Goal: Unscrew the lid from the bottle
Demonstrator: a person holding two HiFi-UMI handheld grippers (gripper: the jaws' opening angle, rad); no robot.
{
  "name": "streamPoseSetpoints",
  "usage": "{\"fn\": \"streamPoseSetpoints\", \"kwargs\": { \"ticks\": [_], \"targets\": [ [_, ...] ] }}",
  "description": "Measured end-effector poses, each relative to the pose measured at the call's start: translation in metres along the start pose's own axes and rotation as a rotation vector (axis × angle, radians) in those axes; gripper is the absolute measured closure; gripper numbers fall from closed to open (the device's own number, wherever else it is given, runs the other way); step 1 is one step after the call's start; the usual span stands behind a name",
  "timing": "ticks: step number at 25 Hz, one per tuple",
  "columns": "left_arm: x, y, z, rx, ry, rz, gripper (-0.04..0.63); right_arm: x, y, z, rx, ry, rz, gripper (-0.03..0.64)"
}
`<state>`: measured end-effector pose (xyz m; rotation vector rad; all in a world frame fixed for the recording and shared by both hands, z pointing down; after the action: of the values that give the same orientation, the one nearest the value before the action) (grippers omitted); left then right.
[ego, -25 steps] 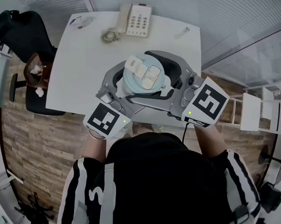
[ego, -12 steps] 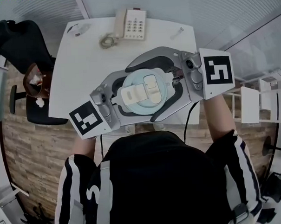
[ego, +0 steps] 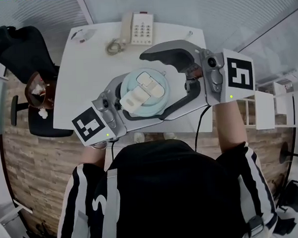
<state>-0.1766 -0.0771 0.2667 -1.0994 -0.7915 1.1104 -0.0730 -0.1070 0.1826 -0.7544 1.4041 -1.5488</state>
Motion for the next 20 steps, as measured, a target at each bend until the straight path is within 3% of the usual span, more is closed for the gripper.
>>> {"fn": "streamPoseSetpoints", "kwargs": {
  "ticks": [3,5,7,9,11,17,20],
  "targets": [
    [-0.018,0.003,0.012,0.002,0.210,-0.079,0.158,-0.004,0.007,0.004,-0.014,-0.343,0.133,0.152],
    [-0.030,0.003,0.020,-0.012,0.373,-0.169,0.160,-0.009,0.005,0.004,0.022,-0.581,0.148,0.160],
    [-0.040,0.003,0.024,-0.016,0.524,-0.213,0.160,-0.014,-0.005,0.000,0.072,-0.741,0.113,0.164],
    [-0.049,0.005,0.026,0.003,0.618,-0.204,0.160,-0.014,-0.019,-0.011,0.080,-0.821,0.096,0.164],
    [-0.053,0.005,0.026,0.009,0.653,-0.199,0.160,-0.007,-0.030,-0.022,0.045,-0.887,0.139,0.164],
    [-0.044,0.004,0.010,-0.044,0.641,-0.277,0.160,0.010,-0.034,-0.029,-0.002,-0.943,0.169,0.173],
    [-0.038,-0.001,0.004,-0.055,0.596,-0.247,0.158,0.007,-0.031,-0.021,-0.028,-0.895,0.171,0.193]
  ]
}}
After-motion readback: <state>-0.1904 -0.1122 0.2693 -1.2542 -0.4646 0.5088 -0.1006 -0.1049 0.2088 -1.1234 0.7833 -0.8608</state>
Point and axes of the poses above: the fingertips, and each gripper's own axes: z backward along the fingers, x to its right, y out of its top, the point moved 8 cm from there along z, backward along the fingers, and after that the axes turned 11 degrees about x, right-handed, at the moved point
